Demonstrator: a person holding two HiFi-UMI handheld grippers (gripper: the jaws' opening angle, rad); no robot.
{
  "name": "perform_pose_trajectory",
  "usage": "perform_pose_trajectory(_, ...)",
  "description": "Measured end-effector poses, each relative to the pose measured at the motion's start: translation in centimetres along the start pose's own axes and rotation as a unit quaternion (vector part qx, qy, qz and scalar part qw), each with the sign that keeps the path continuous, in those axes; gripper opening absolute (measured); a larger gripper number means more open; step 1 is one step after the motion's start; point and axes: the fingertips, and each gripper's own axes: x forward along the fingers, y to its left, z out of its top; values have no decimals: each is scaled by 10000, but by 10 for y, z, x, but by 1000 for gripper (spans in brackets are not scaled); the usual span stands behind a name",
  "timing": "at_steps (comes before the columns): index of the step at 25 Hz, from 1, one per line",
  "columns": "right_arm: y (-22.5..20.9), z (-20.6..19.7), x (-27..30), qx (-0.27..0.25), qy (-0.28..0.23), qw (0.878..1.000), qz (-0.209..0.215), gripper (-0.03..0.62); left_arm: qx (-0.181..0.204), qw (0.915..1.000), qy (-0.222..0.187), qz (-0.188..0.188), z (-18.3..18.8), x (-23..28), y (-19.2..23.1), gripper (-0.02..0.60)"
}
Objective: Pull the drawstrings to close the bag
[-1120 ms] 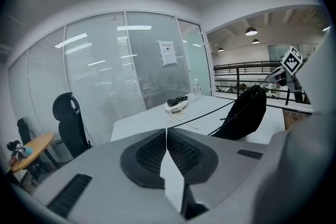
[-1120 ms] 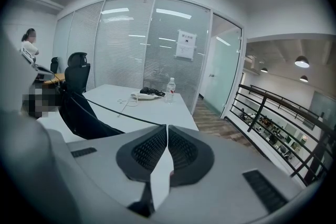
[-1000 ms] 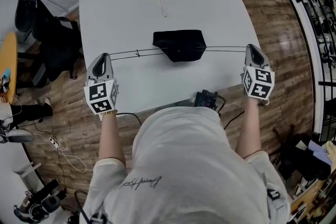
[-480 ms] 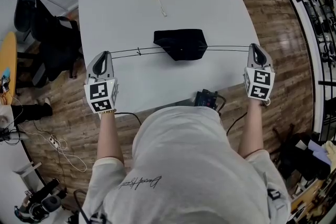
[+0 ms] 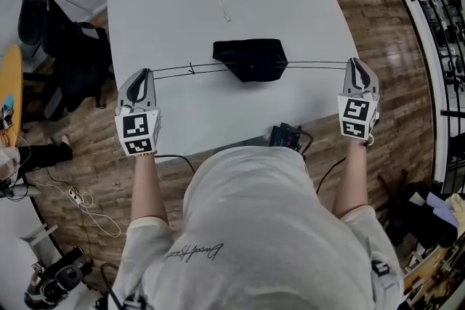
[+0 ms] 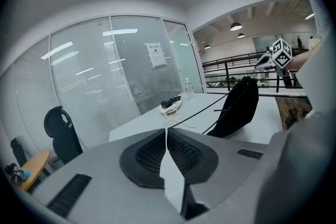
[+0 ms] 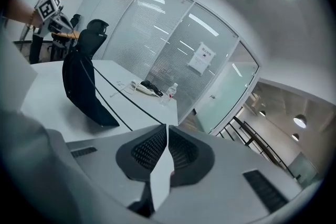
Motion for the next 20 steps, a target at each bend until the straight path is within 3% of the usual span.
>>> perform_pose_trajectory(9, 1, 3, 0, 392, 20, 9991, 159, 28, -142, 9999, 31, -90, 1, 0, 0, 18)
perform_pose_trajectory(15, 13, -6, 4, 893, 128, 9949, 460, 27, -473, 9984, 179, -268, -14, 4, -5, 18)
perform_pose_trajectory(20, 26, -7, 1, 1533, -20, 9848, 821, 28, -1026, 9931, 123, -555, -18, 5, -20, 17)
